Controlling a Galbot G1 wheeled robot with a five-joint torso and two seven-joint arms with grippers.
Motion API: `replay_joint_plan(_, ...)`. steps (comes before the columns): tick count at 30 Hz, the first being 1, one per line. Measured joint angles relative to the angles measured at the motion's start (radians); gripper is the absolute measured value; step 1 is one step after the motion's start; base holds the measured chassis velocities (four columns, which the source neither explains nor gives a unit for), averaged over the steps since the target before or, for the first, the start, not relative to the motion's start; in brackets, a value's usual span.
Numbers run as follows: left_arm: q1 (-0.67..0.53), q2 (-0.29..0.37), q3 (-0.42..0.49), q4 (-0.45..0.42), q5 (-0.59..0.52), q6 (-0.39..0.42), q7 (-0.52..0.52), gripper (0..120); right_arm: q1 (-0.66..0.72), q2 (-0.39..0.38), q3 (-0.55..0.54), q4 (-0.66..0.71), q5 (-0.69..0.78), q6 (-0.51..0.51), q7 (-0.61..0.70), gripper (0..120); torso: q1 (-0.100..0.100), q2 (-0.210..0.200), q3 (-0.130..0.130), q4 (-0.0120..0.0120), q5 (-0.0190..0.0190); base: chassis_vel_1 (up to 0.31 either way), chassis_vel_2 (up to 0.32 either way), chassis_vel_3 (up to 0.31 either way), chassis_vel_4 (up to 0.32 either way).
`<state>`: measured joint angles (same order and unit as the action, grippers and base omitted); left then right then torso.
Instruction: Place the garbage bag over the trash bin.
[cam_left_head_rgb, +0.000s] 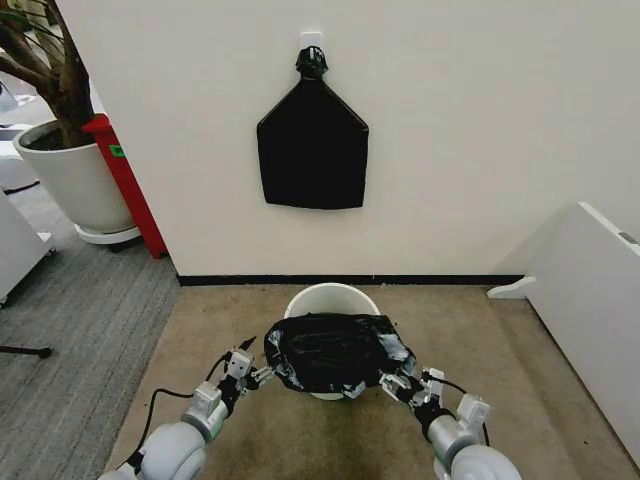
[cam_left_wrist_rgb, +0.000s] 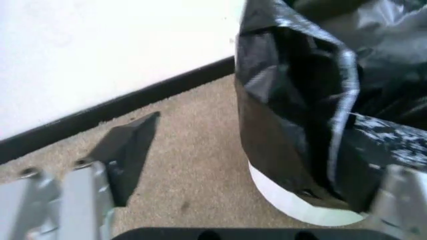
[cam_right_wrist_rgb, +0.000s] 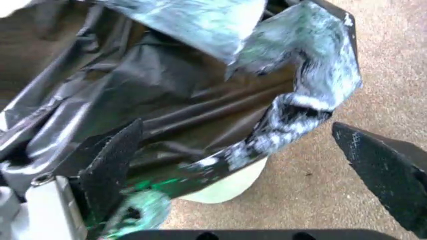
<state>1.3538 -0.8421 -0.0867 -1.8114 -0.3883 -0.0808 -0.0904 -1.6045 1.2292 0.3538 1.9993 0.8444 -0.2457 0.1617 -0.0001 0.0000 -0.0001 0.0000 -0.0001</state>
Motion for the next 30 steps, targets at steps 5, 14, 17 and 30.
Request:
replay_joint_plan(5,0.026,0.012,-0.011,-0.018,-0.006,-0.021,0.012,100,-0.019,0.005,-0.005,0.045,-0.007,0.003,0.018,100,0.0,0.0,0.0,0.0,-0.0001,0.0,0.0,0.0,0.0)
replay_joint_plan(14,0.002,0.02,-0.016,0.024,-0.062,-0.026,0.014,100,-0.036,0.015,-0.019,0.079,-0.015,0.003,0.043,100,0.0,0.0,0.0,0.0,-0.0001,0.0,0.0,0.0,0.0)
replay_joint_plan(17,-0.026,0.026,-0.019,0.054,-0.098,-0.032,0.026,100,-0.041,0.016,-0.02,0.082,-0.017,0.003,0.051,100,0.0,0.0,0.0,-0.0001,-0.0003,0.0,0.0,0.0,0.0)
replay_joint_plan(30,-0.063,0.151,-0.032,0.158,-0.221,-0.182,0.534,100,-0.042,0.029,-0.022,0.101,-0.017,0.001,0.081,100,0.0,0.0,0.0,0.0001,-0.0002,0.0,0.0,0.0,0.0)
